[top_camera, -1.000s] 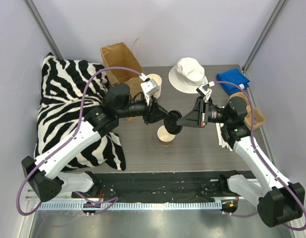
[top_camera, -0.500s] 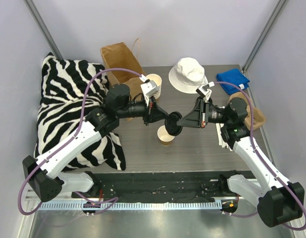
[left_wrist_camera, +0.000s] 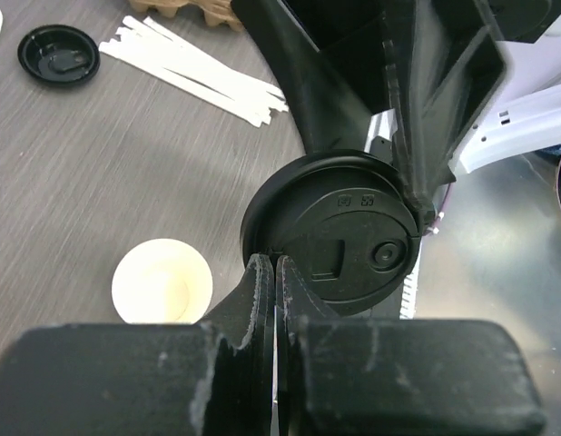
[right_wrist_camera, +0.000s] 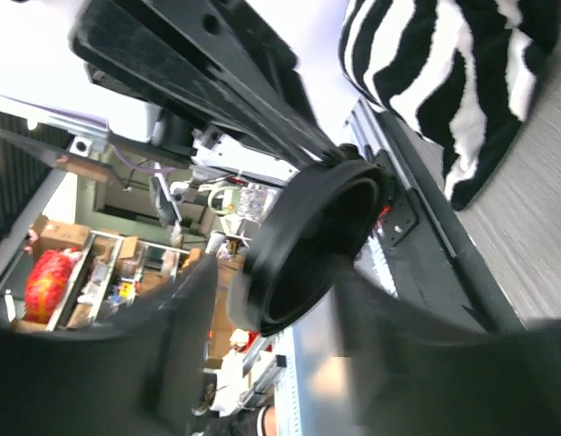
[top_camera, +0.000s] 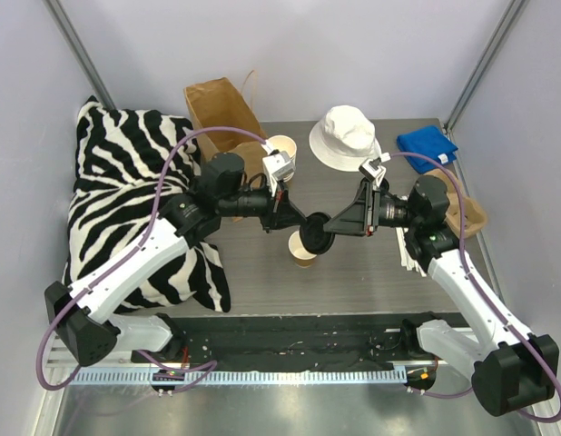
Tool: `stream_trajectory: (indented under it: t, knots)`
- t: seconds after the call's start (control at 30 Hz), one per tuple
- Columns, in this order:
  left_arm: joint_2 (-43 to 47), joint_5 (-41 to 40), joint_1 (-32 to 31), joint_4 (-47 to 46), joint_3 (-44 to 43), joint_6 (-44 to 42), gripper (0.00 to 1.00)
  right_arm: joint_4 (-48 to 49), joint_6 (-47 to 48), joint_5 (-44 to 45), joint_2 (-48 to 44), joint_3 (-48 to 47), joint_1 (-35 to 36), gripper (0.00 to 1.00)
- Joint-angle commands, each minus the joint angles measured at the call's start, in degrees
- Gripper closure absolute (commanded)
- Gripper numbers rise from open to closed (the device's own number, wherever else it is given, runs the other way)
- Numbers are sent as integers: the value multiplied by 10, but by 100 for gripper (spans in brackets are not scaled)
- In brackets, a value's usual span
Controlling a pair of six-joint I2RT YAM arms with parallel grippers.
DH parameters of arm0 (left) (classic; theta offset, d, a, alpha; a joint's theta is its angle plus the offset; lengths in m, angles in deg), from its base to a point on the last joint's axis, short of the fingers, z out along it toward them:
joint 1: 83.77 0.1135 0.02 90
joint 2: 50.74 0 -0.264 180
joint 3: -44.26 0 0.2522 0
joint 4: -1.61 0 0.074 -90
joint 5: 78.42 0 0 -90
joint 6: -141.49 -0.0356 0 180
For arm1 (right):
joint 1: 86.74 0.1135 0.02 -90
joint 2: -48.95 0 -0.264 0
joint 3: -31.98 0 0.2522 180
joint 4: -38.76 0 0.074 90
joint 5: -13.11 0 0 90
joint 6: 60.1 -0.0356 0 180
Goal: Pack the takeout coffee
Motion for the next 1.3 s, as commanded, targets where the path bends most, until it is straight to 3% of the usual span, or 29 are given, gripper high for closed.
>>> stream_trajectory:
  t: [0.0,0.13,0.3,0.37,0.47,0.57,0.83,1.27]
  knots:
    - [-20,-16,1,60,-57,-20,100,-86,84,23,-1,-42,-5,23]
    - [-57,-33,0,128,-98,-38,100,-136,141,41,6,-47,-27,1]
    - [-113,-74,-5,219,-160,-67,100,-356,304,124,30,-103,-47,0]
    - [-136,-106,-5,240,-188,-75,100,-453,407,213,47,-123,-54,0]
    - [-154,-151,-13,270,-202,-84,100,-525,511,327,62,-149,-70,0]
    - [-167,-202,-34,295,-210,-98,100,-553,554,339,69,-150,-82,0]
    - [-252,-254,-53,349,-256,-121,100,-547,532,323,53,-106,-83,5]
    - [-319,-289,-56,340,-294,-114,100,-492,491,282,51,-72,-82,26]
